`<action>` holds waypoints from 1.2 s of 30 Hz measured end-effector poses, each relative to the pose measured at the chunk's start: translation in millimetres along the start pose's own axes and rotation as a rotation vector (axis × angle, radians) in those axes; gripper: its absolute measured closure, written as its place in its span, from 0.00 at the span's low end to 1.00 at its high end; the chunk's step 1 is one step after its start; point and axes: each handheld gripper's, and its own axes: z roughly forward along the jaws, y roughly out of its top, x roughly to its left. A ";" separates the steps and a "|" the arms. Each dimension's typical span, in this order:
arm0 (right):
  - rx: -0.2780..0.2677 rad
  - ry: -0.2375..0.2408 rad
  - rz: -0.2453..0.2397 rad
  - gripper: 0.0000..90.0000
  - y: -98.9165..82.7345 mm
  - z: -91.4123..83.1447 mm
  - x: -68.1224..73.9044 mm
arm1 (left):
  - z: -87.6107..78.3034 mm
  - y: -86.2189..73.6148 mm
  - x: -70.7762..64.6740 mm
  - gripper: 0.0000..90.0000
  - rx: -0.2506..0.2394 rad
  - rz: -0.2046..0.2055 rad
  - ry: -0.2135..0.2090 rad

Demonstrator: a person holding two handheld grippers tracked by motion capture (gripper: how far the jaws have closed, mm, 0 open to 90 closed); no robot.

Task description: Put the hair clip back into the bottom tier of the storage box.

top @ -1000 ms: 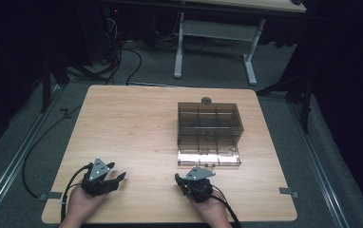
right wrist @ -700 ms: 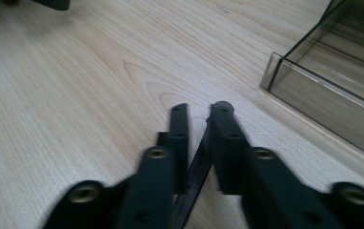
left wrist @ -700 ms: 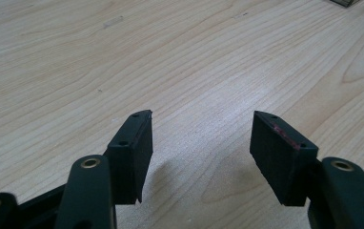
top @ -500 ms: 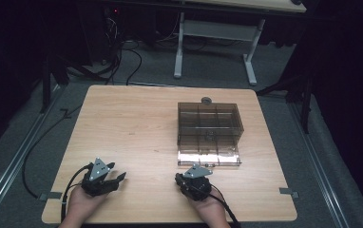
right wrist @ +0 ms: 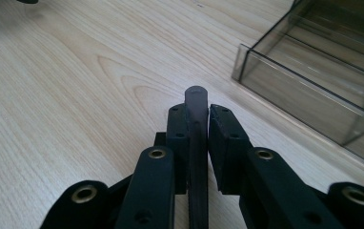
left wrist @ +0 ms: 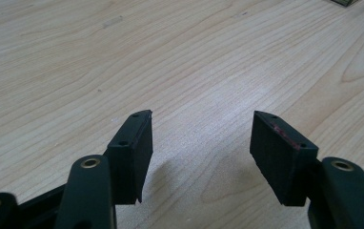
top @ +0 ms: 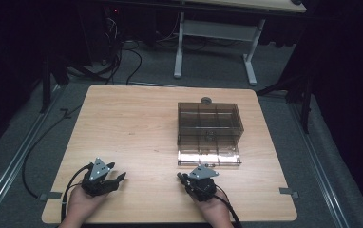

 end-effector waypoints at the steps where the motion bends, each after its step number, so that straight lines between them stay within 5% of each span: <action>1: 0.000 0.000 0.000 0.88 0.0 0.0 0.0 | 0.0 0.0 0.0 0.45 0.000 0.000 0.000; 22: -0.007 -0.137 0.147 0.88 -50.7 -56.7 -52.9 | -0.1 0.2 -0.3 0.45 0.005 0.005 -0.003; 36: 0.010 -0.170 0.176 0.88 -60.0 -62.1 -61.3 | 0.2 0.2 -0.6 0.45 0.005 0.008 -0.003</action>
